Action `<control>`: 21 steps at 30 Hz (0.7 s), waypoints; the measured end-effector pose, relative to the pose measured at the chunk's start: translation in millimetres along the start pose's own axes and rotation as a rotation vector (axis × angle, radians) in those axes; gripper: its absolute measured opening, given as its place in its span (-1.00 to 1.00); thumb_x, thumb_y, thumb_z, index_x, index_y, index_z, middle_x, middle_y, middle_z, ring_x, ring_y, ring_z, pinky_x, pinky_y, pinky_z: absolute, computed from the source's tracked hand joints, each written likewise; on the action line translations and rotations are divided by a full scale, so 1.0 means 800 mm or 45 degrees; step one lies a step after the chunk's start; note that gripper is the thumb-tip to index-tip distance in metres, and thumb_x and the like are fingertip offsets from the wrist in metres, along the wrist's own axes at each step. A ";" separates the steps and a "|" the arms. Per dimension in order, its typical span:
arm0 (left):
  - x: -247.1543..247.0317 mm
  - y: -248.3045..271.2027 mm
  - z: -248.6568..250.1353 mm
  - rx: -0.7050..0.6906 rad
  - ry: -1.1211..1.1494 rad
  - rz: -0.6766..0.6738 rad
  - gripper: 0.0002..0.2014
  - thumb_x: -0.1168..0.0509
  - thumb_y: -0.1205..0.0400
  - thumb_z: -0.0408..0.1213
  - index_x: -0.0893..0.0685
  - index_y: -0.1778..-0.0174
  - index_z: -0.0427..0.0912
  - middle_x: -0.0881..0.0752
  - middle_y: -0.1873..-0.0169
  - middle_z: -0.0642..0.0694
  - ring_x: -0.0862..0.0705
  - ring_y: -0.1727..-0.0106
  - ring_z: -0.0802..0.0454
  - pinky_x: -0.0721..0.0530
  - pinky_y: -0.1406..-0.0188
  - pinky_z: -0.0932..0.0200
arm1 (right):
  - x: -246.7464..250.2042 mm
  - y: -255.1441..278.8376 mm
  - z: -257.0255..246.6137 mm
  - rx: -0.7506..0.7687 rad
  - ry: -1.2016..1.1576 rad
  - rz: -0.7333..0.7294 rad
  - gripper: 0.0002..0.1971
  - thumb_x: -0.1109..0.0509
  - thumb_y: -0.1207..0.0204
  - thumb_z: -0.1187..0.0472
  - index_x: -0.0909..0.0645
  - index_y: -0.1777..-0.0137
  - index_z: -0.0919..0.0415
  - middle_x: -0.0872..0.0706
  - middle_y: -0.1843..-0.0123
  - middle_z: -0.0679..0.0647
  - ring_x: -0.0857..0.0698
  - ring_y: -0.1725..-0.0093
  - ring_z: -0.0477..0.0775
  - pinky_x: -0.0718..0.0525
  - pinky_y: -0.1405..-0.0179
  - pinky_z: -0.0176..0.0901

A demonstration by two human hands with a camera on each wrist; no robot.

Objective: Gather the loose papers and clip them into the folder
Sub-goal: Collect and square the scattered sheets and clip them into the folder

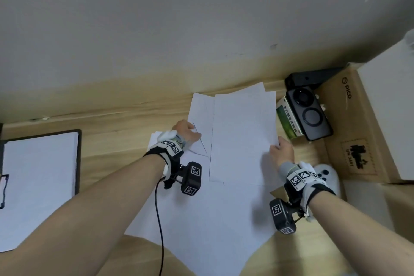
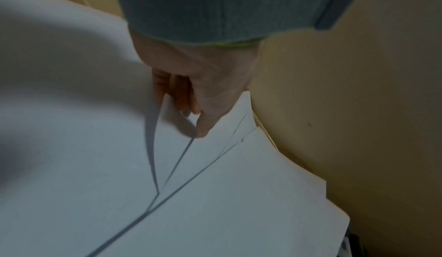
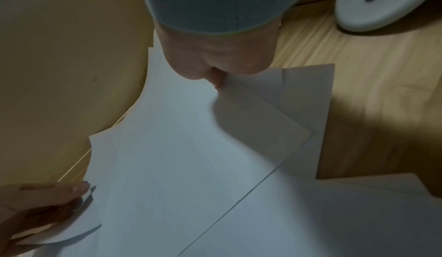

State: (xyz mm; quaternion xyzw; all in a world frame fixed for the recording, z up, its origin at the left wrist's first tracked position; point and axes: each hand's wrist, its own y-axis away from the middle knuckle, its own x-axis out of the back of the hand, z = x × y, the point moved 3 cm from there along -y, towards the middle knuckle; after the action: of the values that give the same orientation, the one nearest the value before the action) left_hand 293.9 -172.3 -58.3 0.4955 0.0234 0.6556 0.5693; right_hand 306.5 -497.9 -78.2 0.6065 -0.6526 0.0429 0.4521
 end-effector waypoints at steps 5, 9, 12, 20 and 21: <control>0.012 -0.010 -0.006 -0.095 0.243 0.241 -0.68 -0.42 -0.28 -0.54 -0.76 0.06 -0.25 -0.80 0.05 -0.17 -0.78 -0.02 -0.14 -0.70 0.11 0.20 | -0.002 0.000 -0.007 0.031 -0.097 -0.032 -0.72 -0.08 -0.45 0.53 -0.59 0.12 0.26 -0.59 0.29 0.13 -0.51 0.20 0.11 -0.45 0.14 -0.12; 0.027 0.010 -0.004 -0.026 0.448 0.277 -0.43 -0.51 -0.31 -0.43 -0.62 -0.28 -0.22 -0.71 -0.17 -0.13 -0.74 -0.10 -0.10 -0.77 -0.09 -0.06 | 0.001 0.010 -0.016 0.004 -0.240 -0.059 -0.81 -0.18 -0.45 0.49 -0.58 0.18 0.24 -0.59 0.38 0.02 -0.53 0.26 0.09 -0.50 0.24 -0.19; 0.030 0.020 -0.008 0.107 0.610 0.158 -0.27 -0.51 -0.37 -0.36 -0.45 -0.50 -0.20 -0.67 -0.25 -0.11 -0.71 -0.18 -0.09 -0.73 -0.20 -0.10 | 0.005 0.024 -0.029 0.011 -0.335 -0.119 -0.93 -0.41 -0.43 0.36 -0.67 0.12 0.21 -0.74 0.26 0.09 -0.65 0.29 0.09 -0.64 0.26 -0.18; 0.063 0.060 -0.024 -0.008 0.420 -0.022 -0.72 -0.32 -0.36 -0.52 -0.87 0.15 -0.19 -0.85 0.26 -0.06 -0.80 0.23 0.00 -0.74 0.28 0.16 | 0.020 0.036 -0.061 0.262 -0.180 -0.081 -0.88 -0.49 -0.48 0.37 -0.65 0.06 0.21 -0.77 0.09 0.15 -0.69 0.10 0.17 -0.68 -0.01 -0.01; 0.075 0.065 -0.026 -0.038 0.399 0.035 -0.70 -0.31 -0.39 -0.50 -0.86 0.07 -0.20 -0.86 0.17 -0.11 -0.80 0.15 -0.02 -0.69 0.24 0.17 | 0.022 0.038 -0.066 0.291 -0.170 -0.068 -0.88 -0.50 -0.46 0.36 -0.66 0.05 0.20 -0.78 0.07 0.17 -0.70 0.08 0.19 -0.70 -0.05 0.05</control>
State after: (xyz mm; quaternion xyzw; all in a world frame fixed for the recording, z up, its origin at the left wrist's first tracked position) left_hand 250.7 -133.6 -0.6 0.3789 0.0956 0.7329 0.5570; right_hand 312.5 -471.3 -20.6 0.6729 -0.6555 0.0645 0.3367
